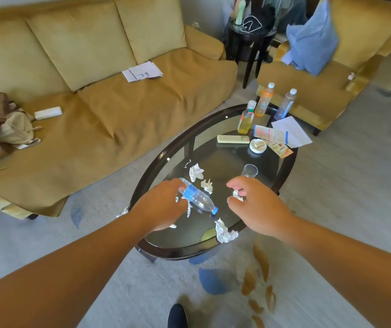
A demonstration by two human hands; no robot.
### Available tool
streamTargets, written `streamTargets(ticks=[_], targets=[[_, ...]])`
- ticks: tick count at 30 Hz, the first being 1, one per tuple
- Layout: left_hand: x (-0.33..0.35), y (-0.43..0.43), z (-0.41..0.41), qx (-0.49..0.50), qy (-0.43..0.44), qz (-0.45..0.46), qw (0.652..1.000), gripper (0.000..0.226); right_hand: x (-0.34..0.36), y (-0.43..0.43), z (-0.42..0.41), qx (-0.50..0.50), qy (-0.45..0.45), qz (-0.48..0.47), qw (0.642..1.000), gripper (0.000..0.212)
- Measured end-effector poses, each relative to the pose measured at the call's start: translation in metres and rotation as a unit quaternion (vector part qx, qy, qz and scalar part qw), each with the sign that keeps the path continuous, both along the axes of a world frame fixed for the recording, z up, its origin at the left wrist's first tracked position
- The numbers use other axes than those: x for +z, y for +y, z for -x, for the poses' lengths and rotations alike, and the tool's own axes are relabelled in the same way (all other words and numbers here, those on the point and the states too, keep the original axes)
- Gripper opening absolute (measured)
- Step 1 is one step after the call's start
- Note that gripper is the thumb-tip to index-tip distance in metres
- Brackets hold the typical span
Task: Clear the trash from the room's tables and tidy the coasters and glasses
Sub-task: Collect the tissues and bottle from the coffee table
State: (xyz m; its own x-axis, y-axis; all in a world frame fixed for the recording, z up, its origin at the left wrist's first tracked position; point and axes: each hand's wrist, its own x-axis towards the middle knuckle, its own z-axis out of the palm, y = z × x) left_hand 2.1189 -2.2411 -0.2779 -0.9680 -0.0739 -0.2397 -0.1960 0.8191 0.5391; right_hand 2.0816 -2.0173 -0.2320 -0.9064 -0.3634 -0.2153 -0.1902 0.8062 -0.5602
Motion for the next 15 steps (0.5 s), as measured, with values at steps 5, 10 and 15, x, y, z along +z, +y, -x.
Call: streamTargets(ticks=[5,10,15], targets=[[-0.009,-0.008,0.038,-0.009,-0.013,0.0,1.0,0.031,-0.007,-0.005,0.034,-0.001,0.0,0.0,1.0,0.036],[-0.033,-0.005,0.066,0.011,-0.039,-0.004,0.999,0.033,-0.035,-0.002,0.07,0.015,-0.021,-0.002,1.0,0.037],[-0.065,0.006,0.08,0.042,-0.091,-0.008,0.995,0.037,-0.08,0.011,0.104,0.029,-0.059,-0.014,0.998,0.037]])
